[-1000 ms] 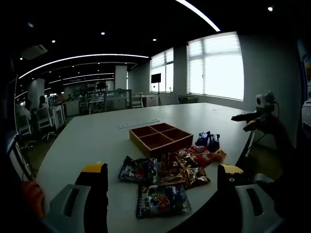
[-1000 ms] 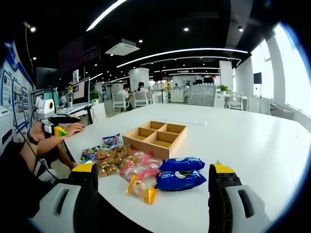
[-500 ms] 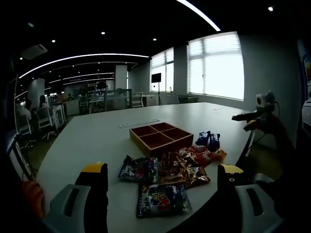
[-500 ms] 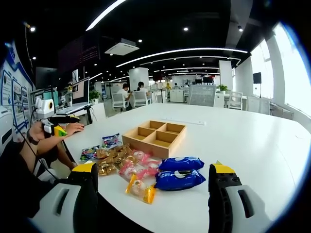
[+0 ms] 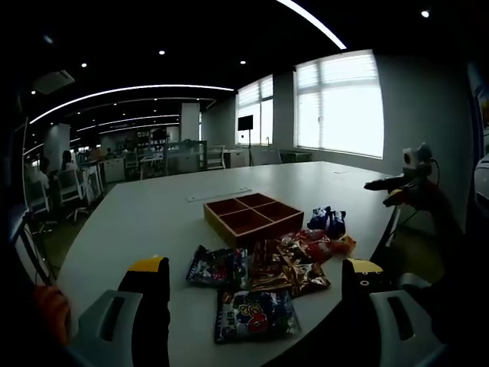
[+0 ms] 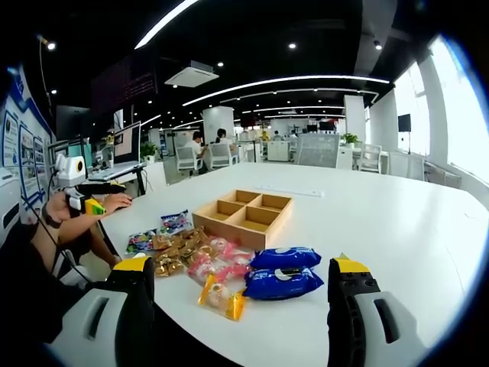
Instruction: Pick up the scattered marshmallows, QQ candies, Oreo cookies, and mixed nuts on the table and sort them into separate containers
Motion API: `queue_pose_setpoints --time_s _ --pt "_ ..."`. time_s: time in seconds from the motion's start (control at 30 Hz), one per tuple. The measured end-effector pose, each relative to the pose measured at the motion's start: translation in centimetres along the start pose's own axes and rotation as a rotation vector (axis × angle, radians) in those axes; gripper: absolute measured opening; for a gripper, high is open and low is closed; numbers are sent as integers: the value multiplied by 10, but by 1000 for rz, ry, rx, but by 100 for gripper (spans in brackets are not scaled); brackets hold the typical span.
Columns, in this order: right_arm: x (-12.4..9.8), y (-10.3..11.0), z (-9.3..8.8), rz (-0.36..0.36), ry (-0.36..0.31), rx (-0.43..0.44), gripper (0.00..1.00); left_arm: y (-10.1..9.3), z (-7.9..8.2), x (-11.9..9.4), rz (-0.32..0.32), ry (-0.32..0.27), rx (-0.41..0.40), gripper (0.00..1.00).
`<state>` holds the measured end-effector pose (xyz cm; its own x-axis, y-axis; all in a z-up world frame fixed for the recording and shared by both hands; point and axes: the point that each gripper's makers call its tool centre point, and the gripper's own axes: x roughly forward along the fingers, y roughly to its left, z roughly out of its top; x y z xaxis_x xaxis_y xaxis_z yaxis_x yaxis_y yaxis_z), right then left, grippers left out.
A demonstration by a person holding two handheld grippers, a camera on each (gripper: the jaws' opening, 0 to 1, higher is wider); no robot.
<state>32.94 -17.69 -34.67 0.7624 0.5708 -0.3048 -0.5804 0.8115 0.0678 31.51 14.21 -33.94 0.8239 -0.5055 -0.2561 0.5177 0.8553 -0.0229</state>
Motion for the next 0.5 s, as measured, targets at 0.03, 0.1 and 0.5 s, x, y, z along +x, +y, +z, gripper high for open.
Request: queue_pose_setpoints --time_s 0.03,0.1,0.5 --pt "0 0 0 -1 2 -1 90 0 0 0 0 -1 0 97" --pt "0 -1 0 -4 4 -5 90 0 0 0 -2 -1 -2 97" --pt "-1 -2 0 -3 4 -4 90 2 -1 0 1 1 -2 97"
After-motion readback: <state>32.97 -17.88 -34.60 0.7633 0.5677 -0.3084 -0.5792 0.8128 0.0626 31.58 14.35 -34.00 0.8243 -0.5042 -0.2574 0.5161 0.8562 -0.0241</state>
